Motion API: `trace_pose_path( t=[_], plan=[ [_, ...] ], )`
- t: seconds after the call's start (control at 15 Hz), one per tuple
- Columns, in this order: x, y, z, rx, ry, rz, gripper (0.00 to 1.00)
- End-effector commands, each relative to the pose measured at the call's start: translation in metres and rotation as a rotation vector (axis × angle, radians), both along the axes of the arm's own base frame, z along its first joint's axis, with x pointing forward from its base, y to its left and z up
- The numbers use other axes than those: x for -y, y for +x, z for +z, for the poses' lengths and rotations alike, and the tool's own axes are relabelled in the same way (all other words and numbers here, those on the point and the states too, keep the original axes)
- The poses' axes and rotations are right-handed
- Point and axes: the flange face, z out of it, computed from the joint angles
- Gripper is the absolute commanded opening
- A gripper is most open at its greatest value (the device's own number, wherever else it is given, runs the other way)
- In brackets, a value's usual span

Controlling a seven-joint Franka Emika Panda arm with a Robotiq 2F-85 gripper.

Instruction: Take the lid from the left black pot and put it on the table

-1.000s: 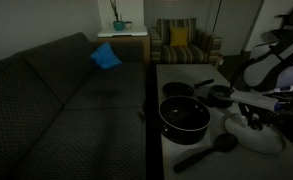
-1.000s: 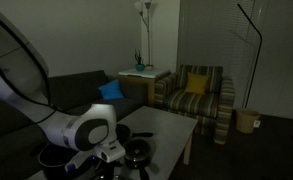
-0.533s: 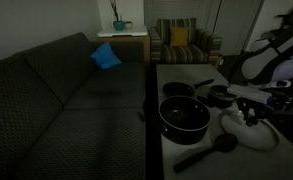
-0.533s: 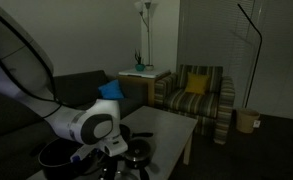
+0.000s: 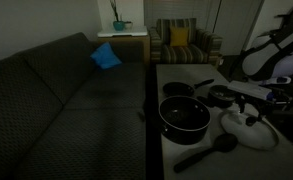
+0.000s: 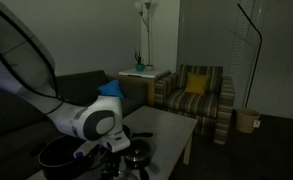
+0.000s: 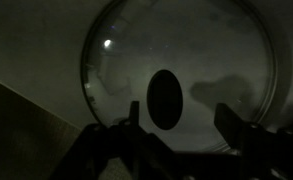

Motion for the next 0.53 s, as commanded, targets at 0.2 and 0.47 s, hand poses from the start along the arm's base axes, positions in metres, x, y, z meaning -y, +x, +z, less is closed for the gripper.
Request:
trace_pose_path(
  t=[0.2, 0.47],
  plan=[
    [0.004, 0.002, 0.044, 0.05, -0.008, 0.03, 1.0],
    [-0.005, -0.005, 0.062, 0.014, 0.013, 0.092, 1.0]
  ],
)
